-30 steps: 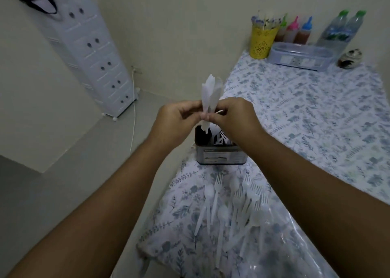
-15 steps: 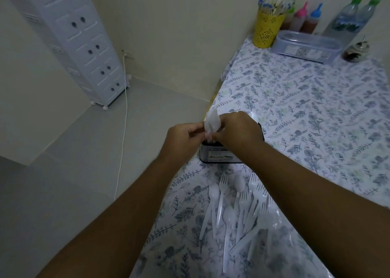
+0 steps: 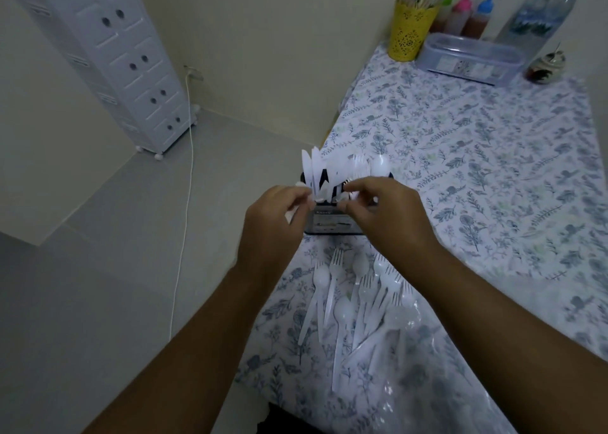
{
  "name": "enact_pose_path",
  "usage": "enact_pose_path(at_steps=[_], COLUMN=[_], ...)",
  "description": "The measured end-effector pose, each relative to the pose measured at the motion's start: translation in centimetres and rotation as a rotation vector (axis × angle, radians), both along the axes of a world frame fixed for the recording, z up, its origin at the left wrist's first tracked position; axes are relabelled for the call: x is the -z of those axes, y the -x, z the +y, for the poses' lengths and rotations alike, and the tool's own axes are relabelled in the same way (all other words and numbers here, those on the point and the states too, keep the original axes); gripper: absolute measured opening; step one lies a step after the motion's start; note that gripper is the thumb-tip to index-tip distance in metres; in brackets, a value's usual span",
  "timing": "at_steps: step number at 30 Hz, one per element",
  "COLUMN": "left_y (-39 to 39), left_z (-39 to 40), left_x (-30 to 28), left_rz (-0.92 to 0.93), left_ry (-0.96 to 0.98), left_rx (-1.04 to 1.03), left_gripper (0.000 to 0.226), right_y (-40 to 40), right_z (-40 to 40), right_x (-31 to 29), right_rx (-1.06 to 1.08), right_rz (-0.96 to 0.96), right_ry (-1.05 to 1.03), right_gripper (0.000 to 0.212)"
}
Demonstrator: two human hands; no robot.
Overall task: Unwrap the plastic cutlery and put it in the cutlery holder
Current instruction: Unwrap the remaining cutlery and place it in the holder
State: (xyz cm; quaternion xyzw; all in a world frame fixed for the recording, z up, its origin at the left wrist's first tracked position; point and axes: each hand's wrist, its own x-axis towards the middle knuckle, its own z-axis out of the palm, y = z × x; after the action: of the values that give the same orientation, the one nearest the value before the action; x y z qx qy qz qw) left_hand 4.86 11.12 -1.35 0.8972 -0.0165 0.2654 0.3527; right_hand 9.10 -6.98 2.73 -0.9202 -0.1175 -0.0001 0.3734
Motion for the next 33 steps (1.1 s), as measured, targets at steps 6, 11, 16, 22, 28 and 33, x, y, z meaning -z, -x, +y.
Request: enact_pose_path(at_steps=[6,11,16,22,28,33], left_y=[7.6,9.9,6.9,6.8,12.8,12.2], left_z=[-4.1,-6.6,-8.4,-9.4,-12.2,-7.8], left_x=[8.7,11.5,10.6,9.1,6.0,8.6], left_rz=[0.7,0.799,0.814,0.899,0.897,0.67], left_ry=[0.128,0.019,-0.084,0.077,0.167,0.059], left_rx=[-0.076,-0.139,-0.159,-0.203,0.16,-0.077], left_gripper=[0.01,0.02,0.025,0.014,0.02,0.007], right_y=[7.0,11.5,13.6,13.9,14.1,15.0], right_z=[-6.1,-9.7,-11.5,-12.2,-10.0,-10.7], right_x=[6.0,10.2,11.2,11.2,10.5,11.4], right_rx=[-0.014,-0.039,-0.014,0.108,0.206,0.287], right_rz=[0.228,0.44,0.502,0.569,0.866,0.852], right_ry=[0.03,0.06,0.018,-0.18,-0.552,-0.52], right_gripper=[0.006,0.013,0.013,0.014,0.023,0.021])
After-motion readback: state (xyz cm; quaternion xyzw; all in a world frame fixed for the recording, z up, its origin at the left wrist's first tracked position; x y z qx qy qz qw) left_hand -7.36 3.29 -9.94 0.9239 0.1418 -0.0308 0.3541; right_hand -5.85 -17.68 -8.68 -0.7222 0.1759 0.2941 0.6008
